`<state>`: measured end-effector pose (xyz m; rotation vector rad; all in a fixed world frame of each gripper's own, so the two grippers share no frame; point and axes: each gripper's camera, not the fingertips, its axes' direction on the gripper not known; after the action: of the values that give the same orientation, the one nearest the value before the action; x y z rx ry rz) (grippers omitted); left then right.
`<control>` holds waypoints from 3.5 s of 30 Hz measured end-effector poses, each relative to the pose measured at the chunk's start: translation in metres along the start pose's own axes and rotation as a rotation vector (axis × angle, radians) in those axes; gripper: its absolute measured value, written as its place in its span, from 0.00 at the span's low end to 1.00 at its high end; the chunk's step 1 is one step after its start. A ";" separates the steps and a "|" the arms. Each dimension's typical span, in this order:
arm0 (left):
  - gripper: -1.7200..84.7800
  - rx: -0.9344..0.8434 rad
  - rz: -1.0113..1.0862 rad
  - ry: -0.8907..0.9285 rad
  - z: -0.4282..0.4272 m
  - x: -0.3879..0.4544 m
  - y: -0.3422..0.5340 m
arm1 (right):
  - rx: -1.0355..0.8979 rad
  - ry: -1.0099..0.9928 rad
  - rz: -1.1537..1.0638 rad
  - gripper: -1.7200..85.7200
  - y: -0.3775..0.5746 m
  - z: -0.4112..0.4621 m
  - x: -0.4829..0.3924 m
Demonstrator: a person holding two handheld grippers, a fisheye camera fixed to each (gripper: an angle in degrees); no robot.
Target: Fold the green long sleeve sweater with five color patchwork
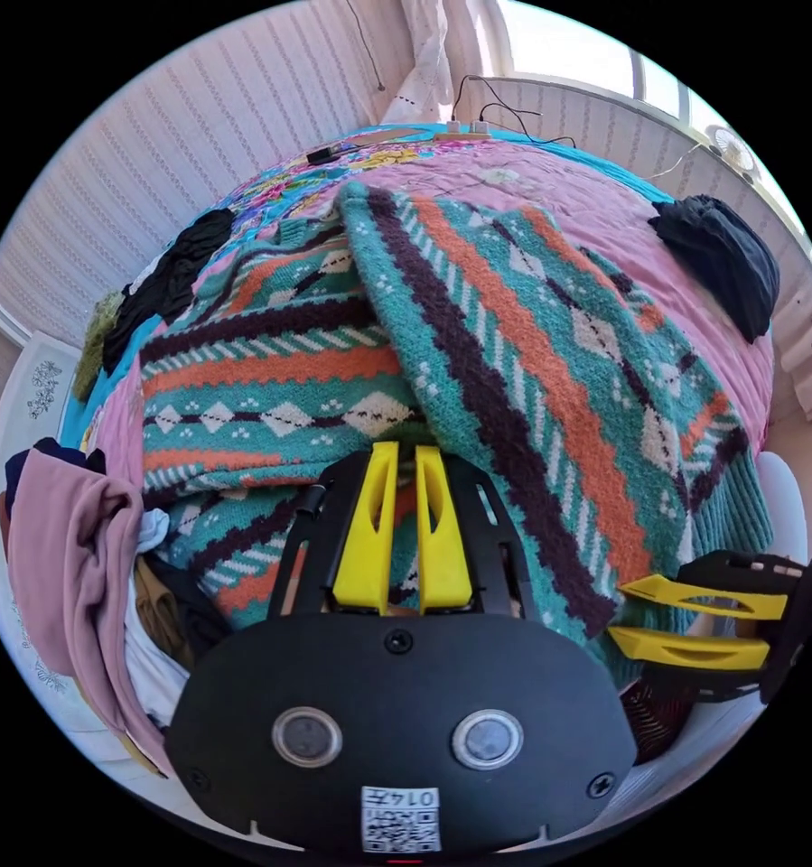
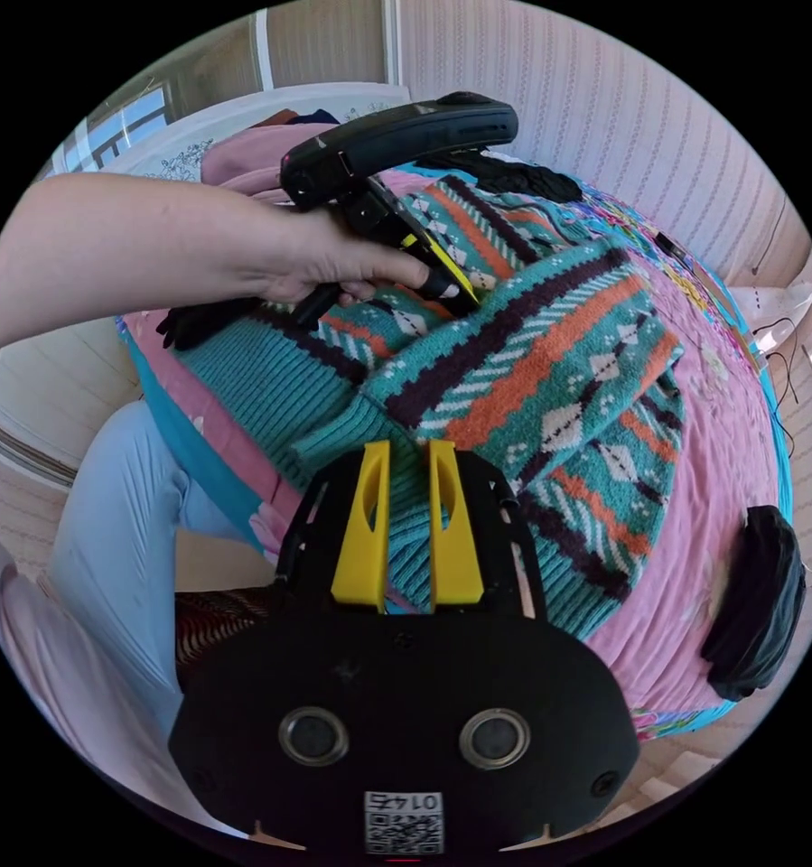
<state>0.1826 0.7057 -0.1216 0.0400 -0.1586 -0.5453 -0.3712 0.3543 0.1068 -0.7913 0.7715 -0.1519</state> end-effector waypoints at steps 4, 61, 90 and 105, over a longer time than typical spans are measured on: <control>0.02 -0.004 -0.022 0.057 -0.011 -0.017 0.000 | 0.016 -0.022 0.033 0.06 -0.003 -0.015 0.006; 0.13 0.478 -1.232 0.640 -0.385 -0.480 0.390 | -0.222 -0.916 0.490 0.20 -0.426 0.046 0.119; 0.07 0.809 -1.466 0.314 -0.556 -0.801 0.323 | 0.077 -0.796 -0.295 0.03 -0.827 -0.236 -0.076; 0.07 0.749 -1.470 0.203 -0.552 -0.843 0.257 | 0.081 -0.424 -0.360 0.01 -0.875 -0.219 -0.130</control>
<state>-0.3076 1.3612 -0.7637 0.9996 -0.1047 -1.9110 -0.4791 -0.3411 0.6852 -0.8437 0.2167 -0.3241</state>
